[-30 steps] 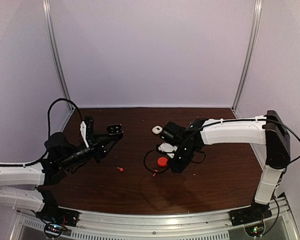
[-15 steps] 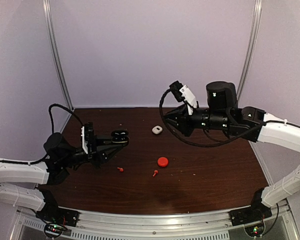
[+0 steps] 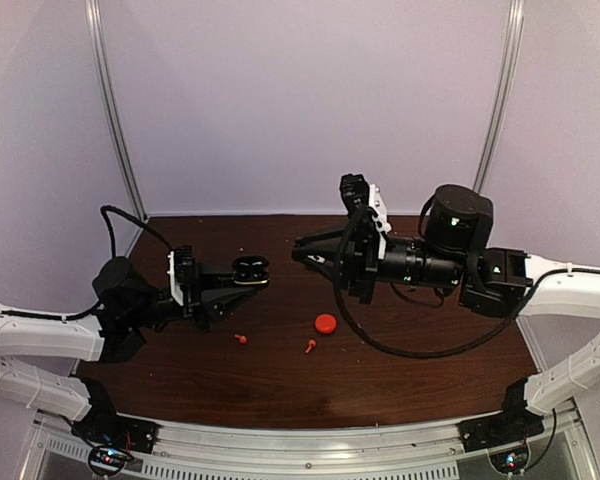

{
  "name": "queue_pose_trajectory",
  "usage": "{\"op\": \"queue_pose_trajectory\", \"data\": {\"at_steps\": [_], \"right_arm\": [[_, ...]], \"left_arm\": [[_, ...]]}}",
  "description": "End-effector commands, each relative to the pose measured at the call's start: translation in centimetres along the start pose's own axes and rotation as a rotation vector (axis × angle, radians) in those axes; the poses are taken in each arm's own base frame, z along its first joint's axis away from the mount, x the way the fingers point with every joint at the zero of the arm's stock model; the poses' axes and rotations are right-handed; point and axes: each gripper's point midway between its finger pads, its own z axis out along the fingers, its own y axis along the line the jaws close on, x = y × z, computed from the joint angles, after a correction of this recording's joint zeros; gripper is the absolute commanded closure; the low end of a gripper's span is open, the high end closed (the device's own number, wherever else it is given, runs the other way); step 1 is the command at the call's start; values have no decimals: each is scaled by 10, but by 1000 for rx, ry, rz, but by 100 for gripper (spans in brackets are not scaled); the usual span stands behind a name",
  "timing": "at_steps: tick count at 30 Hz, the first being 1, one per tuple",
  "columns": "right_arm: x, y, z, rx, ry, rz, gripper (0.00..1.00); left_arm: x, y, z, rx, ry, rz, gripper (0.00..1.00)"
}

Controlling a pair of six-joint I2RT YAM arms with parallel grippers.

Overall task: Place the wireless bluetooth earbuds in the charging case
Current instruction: Insert the right earbud into the right side groove of the charging case.

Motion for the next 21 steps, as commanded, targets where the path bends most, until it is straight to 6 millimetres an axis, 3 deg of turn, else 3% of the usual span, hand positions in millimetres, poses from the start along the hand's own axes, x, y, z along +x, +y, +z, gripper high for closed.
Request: {"op": "queue_pose_trajectory", "data": {"at_steps": [1, 10, 21], "right_arm": [[-18, 16, 3, -60, -85, -58, 87], [-3, 24, 21, -66, -34, -108, 86], [-4, 24, 32, -68, -59, -103, 86]], "left_arm": [[-22, -1, 7, 23, -58, 73, 100], [-25, -5, 12, 38, -64, 60, 100], [-27, -8, 12, 41, -72, 55, 100]]}}
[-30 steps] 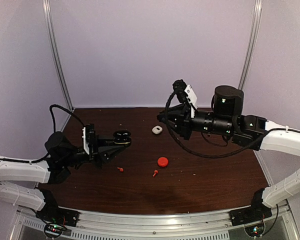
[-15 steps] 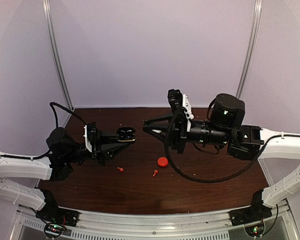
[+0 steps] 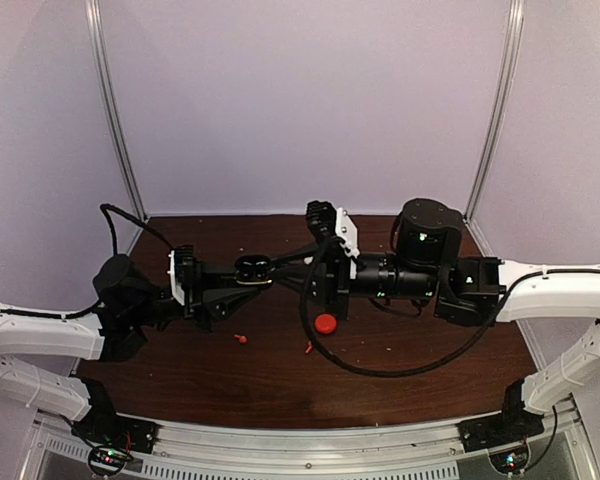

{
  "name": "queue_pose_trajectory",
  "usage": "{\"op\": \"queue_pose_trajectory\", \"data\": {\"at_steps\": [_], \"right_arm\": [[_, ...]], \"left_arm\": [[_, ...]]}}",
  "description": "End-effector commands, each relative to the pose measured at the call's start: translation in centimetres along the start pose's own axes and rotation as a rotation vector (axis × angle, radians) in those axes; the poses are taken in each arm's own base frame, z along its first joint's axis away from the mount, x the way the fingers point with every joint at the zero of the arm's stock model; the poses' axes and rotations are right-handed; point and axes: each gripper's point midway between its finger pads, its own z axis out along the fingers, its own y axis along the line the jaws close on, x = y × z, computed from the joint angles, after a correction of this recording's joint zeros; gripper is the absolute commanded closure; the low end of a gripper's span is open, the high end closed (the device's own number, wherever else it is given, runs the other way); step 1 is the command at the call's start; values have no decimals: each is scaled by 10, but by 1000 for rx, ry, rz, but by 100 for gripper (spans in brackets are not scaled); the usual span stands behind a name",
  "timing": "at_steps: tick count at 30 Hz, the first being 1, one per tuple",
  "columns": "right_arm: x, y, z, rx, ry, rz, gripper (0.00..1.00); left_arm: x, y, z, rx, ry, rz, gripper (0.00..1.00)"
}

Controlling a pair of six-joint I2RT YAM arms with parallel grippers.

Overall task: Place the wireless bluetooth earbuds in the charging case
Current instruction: Insert the right earbud into the right side groove of the charging case.

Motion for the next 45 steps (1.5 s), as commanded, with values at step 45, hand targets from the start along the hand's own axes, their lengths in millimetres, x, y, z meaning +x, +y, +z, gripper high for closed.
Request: {"op": "queue_pose_trajectory", "data": {"at_steps": [45], "right_arm": [[19, -14, 14, 81, 12, -34, 87]], "left_arm": [[-26, 6, -1, -46, -96, -4, 100]]}}
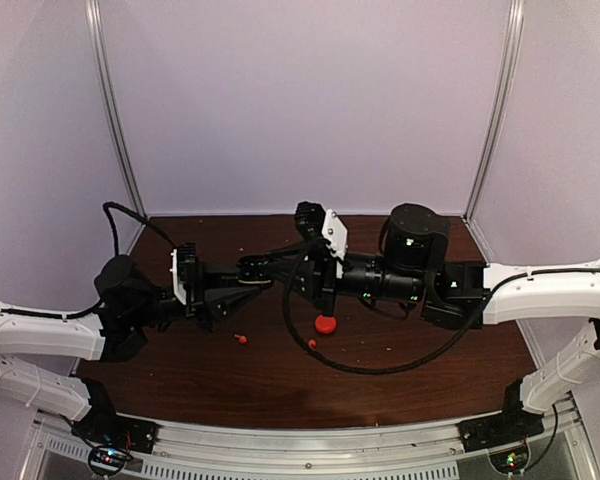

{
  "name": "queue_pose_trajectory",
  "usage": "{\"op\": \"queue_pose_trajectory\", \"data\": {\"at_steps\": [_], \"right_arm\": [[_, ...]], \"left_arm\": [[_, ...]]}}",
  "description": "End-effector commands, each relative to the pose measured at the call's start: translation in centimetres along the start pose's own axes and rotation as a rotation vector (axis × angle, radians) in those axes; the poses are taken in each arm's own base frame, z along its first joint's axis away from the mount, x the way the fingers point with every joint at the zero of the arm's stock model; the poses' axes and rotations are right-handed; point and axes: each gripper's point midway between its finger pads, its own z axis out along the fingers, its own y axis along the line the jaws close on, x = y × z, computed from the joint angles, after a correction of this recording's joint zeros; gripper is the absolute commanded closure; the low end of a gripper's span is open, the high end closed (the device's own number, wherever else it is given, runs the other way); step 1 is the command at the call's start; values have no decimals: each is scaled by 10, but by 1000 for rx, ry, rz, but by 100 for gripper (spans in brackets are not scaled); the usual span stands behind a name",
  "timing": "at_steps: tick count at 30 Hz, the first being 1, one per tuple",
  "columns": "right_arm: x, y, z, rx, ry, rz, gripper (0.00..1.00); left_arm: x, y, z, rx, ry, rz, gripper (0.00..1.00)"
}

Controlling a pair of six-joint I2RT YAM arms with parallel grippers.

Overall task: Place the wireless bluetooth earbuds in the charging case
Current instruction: Insert the right earbud into the right side groove of the charging case.

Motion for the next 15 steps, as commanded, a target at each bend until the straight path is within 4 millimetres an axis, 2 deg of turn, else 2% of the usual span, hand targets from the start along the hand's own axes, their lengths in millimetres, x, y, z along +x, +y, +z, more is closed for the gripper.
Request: {"op": "queue_pose_trajectory", "data": {"at_steps": [1, 5, 11, 15], "right_arm": [[10, 4, -1, -8, 24, -3, 87], [13, 5, -2, -7, 30, -2, 86], [17, -9, -5, 76, 43, -12, 86], [24, -11, -1, 87, 65, -20, 86]], "left_arm": [[-29, 4, -2, -33, -105, 36, 100], [-30, 6, -2, -48, -108, 24, 100], [-32, 8, -4, -64, -113, 23, 100], [-33, 6, -3, -48, -114, 22, 100]]}}
